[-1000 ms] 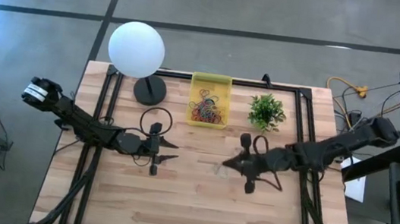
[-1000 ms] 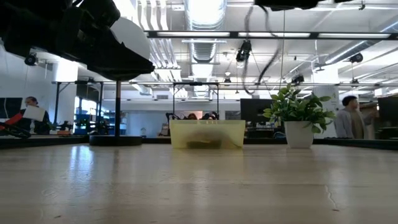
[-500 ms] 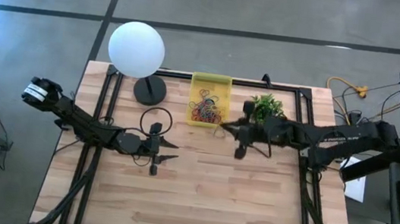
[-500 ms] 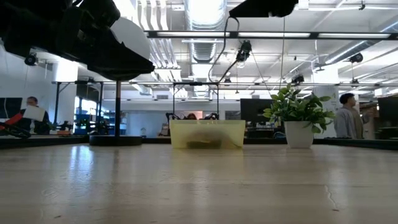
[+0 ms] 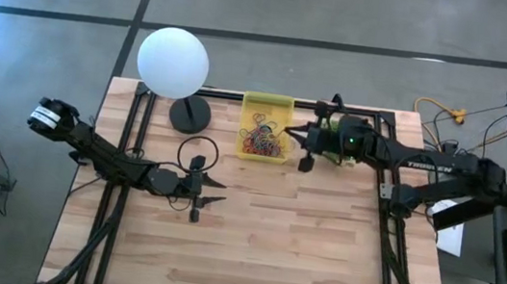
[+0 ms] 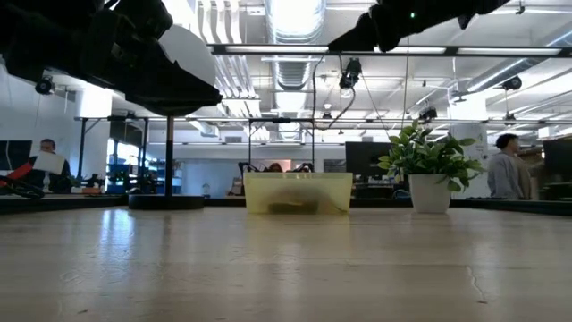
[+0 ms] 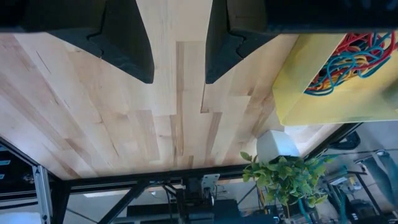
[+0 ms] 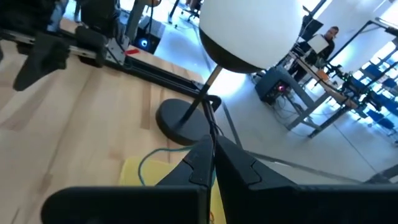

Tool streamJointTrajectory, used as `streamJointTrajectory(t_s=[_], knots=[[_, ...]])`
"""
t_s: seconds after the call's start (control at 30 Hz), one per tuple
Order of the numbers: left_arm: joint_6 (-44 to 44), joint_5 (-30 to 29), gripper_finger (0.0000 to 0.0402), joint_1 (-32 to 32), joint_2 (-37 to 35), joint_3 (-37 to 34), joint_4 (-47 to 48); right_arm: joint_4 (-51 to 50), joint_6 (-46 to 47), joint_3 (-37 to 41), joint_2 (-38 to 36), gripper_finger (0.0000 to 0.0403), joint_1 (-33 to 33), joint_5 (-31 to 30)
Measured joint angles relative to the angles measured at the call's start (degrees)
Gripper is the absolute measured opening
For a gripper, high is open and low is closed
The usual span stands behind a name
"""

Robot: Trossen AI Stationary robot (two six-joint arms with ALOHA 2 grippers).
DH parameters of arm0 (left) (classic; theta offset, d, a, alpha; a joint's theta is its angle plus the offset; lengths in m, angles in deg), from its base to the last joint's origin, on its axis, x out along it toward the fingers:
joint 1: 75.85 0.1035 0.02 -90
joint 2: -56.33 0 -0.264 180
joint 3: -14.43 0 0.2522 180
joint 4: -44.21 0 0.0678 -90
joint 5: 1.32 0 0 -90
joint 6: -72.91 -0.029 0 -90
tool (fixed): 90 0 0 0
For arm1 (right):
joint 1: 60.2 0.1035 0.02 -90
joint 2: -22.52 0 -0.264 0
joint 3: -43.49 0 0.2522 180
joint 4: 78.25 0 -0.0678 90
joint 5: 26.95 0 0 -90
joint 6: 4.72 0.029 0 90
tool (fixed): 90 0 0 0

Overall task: Pick and place rubber bands into bin
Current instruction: Put the blue rubber band into the yellow bin, then return to Home Position

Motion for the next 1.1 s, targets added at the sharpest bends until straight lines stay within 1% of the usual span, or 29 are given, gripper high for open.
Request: streamJointTrajectory(t_s=[0.13,0.2,0.33,0.5,0.7,0.8,0.87,0.97,1.1], knots=[[0.00,0.00,0.0129,0.00,0.00,-0.02,0.00,3.25,0.82,1.06,0.88,0.0008,-3.39,3.34],[0.00,-0.01,0.0129,0.00,0.00,-0.02,0.00,5.05,0.82,1.16,2.66,0.0008,-4.79,4.61],[0.00,-0.02,0.0129,0.00,0.00,-0.02,0.00,10.69,1.75,1.18,8.28,0.0008,-7.11,7.97],[0.04,-0.02,0.0129,0.00,0.00,-0.02,0.00,17.01,2.24,0.80,16.40,0.0008,-8.89,9.26],[0.02,-0.02,0.0129,0.00,0.00,-0.04,0.00,18.36,4.61,-1.99,25.05,0.0008,-10.94,9.66],[-0.20,-0.06,0.0129,0.02,0.00,-0.11,0.01,18.20,6.98,-3.43,27.83,0.0008,-11.68,9.75],[-0.31,-0.07,0.0129,0.02,0.00,-0.11,0.02,18.00,7.49,-4.12,28.73,0.0010,-11.85,11.36],[-0.36,-0.09,0.0129,0.02,0.00,-0.13,0.02,17.16,7.55,-4.75,28.85,0.0026,-11.93,15.12],[-0.33,-0.09,0.0129,0.02,0.00,-0.12,0.01,16.51,7.84,-4.85,27.55,0.0069,-11.89,15.63]])
